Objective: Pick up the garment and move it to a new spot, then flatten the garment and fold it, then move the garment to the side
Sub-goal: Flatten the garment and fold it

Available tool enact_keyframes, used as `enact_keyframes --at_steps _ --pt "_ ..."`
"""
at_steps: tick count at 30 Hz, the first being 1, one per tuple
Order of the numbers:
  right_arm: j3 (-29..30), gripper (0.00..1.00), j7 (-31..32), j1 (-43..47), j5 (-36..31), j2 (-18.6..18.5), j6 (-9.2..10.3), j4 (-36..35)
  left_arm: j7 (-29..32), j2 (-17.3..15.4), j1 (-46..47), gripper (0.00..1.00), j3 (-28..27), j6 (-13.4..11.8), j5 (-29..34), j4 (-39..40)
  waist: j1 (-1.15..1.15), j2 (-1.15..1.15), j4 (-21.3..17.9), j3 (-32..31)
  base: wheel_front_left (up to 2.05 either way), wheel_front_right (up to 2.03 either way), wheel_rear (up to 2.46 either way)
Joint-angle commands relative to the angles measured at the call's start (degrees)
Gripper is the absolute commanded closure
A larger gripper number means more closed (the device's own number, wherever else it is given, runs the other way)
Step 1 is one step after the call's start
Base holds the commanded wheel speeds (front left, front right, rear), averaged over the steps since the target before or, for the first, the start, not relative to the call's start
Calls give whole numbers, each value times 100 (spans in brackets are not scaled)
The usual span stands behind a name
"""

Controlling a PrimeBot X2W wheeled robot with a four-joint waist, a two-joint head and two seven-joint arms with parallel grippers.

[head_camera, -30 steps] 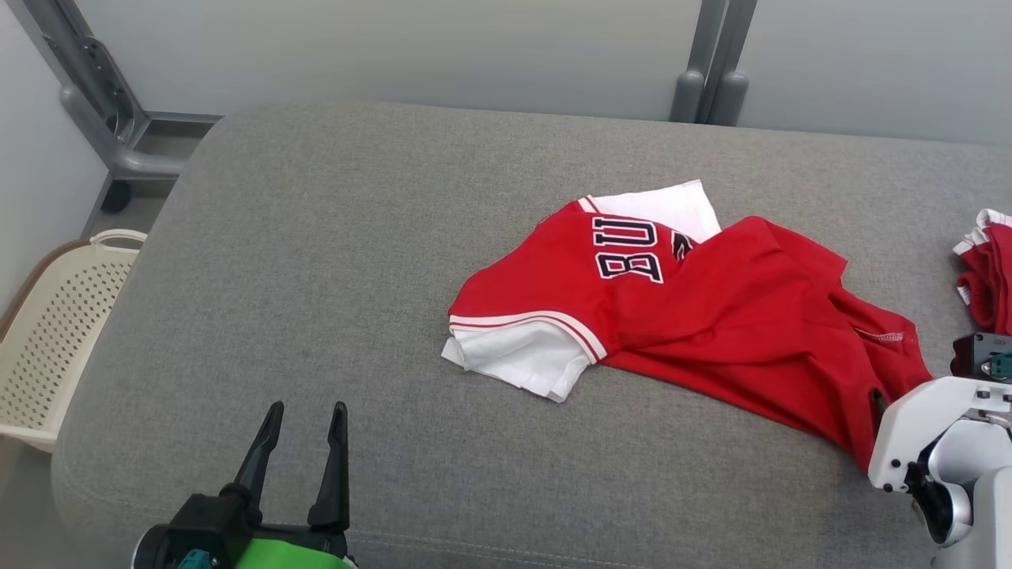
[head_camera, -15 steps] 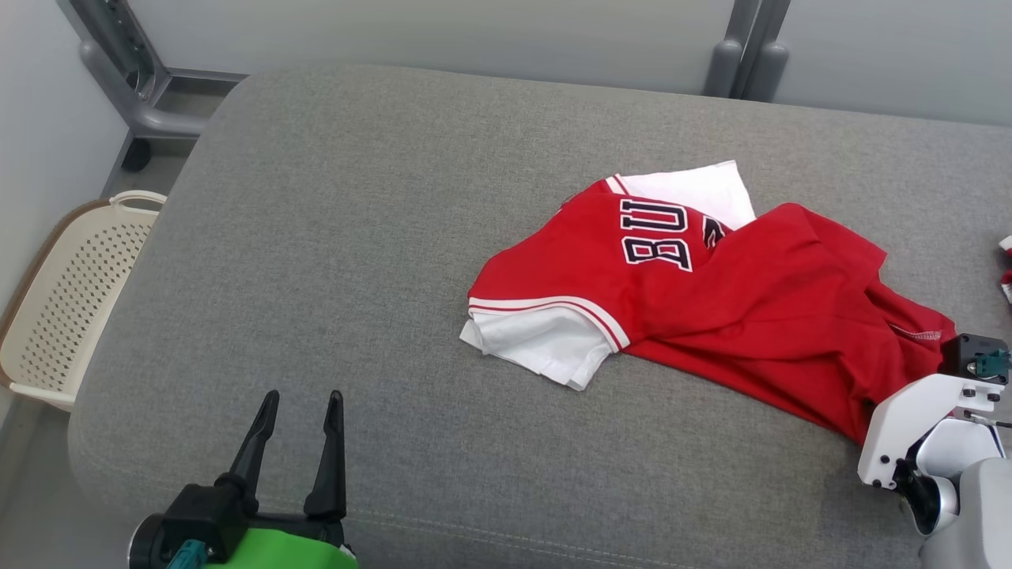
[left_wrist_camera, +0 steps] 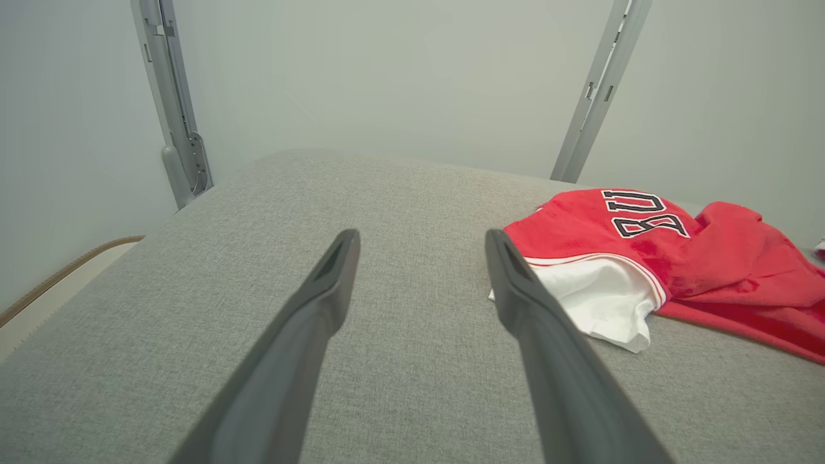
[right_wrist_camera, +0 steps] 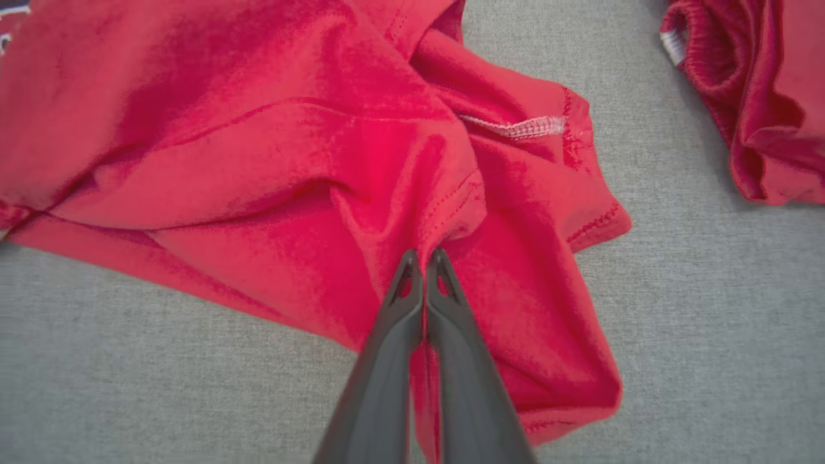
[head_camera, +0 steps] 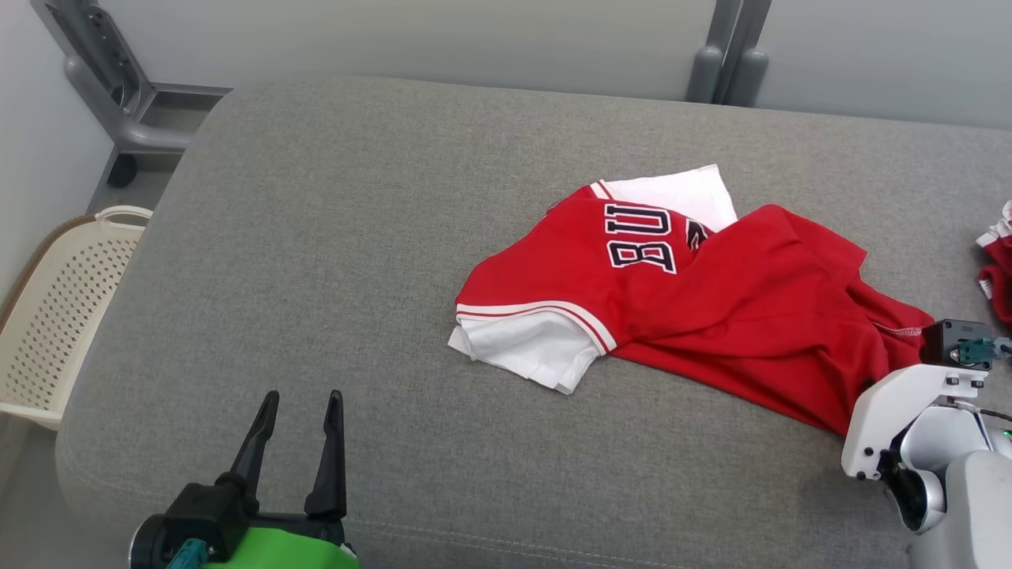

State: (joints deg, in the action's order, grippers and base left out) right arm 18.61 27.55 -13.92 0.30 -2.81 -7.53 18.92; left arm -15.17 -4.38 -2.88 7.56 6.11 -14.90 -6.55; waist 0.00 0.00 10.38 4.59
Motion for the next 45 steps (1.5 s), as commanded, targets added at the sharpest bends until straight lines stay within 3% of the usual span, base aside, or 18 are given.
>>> enact_keyframes --at_steps 1,16,22,29,30,31,32,40,45 --pt "-80 100 68 161 112 -17 8 -137 4 14 29 0 -20 21 30 -12 0 0 -37 -39 0 0 0" --pt "-1167 100 1429 1707 915 -17 6 -2464 4 -7 -105 0 -89 16 22 -25 0 0 -321 -216 0 0 0" --pt "-1325 100 1746 2038 829 -15 6 -2585 4 -2 -87 0 -58 37 34 -50 0 0 -339 -251 0 0 0" --pt "-1059 100 1780 2221 487 -9 6 -2435 4 -17 -118 0 -30 40 39 -67 0 0 -319 -280 0 0 0" --pt "-1046 75 1789 2237 479 -9 6 -2404 5 -25 -123 0 -30 40 37 -72 0 0 -317 -285 0 0 0" --pt "-1002 12 1763 2230 473 -16 6 -2388 4 -30 -127 0 -31 38 38 -75 0 0 -319 -290 0 0 0" --pt "-955 0 1765 2244 441 -23 7 -2348 4 -34 -130 0 -31 39 42 -76 0 0 -321 -295 0 0 0" --pt "-952 0 1383 2212 679 -15 6 -2339 4 -49 -183 0 -78 -16 80 -81 0 0 -380 -369 0 0 0" --pt "-1049 0 665 2086 822 -10 6 -2379 4 -86 -254 0 -149 -107 102 -103 0 0 -474 -455 0 0 0"
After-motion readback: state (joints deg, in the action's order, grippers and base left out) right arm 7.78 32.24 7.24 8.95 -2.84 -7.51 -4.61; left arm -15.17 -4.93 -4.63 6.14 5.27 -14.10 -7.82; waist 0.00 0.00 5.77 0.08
